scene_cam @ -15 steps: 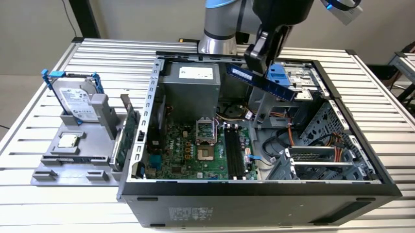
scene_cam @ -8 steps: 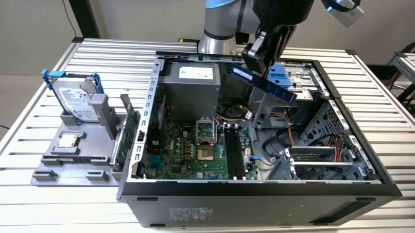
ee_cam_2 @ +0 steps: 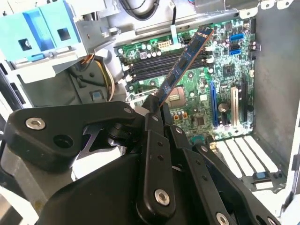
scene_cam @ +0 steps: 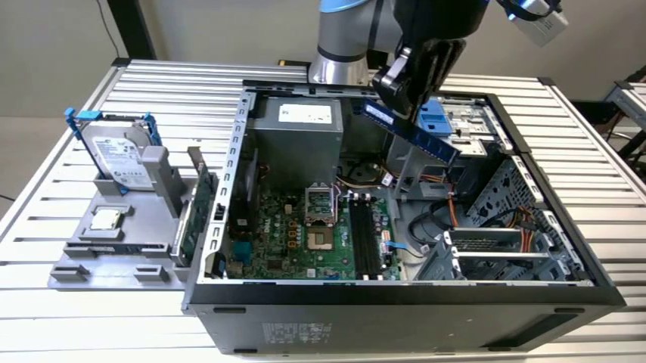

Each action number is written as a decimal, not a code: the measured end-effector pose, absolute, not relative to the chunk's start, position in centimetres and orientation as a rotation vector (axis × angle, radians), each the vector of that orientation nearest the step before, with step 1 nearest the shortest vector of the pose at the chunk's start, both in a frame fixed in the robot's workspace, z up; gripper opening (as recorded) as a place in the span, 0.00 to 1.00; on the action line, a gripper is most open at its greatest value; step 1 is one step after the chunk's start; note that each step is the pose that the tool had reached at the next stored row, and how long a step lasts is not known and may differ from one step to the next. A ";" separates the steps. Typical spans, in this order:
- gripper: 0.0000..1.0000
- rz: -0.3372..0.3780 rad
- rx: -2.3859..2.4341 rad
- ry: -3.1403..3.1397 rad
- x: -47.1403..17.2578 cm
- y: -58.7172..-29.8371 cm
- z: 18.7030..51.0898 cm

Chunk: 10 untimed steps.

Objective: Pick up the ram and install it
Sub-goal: 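Insert the ram into the slot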

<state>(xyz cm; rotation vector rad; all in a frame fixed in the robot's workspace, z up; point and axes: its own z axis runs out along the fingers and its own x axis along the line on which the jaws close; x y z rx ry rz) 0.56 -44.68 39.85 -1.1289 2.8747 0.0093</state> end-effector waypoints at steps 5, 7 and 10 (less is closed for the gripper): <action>0.00 0.006 -1.030 2.912 0.6 -44.7 39.9; 0.00 0.005 -0.991 2.925 0.6 -44.7 39.8; 0.00 0.004 -0.936 2.943 0.6 -44.7 39.8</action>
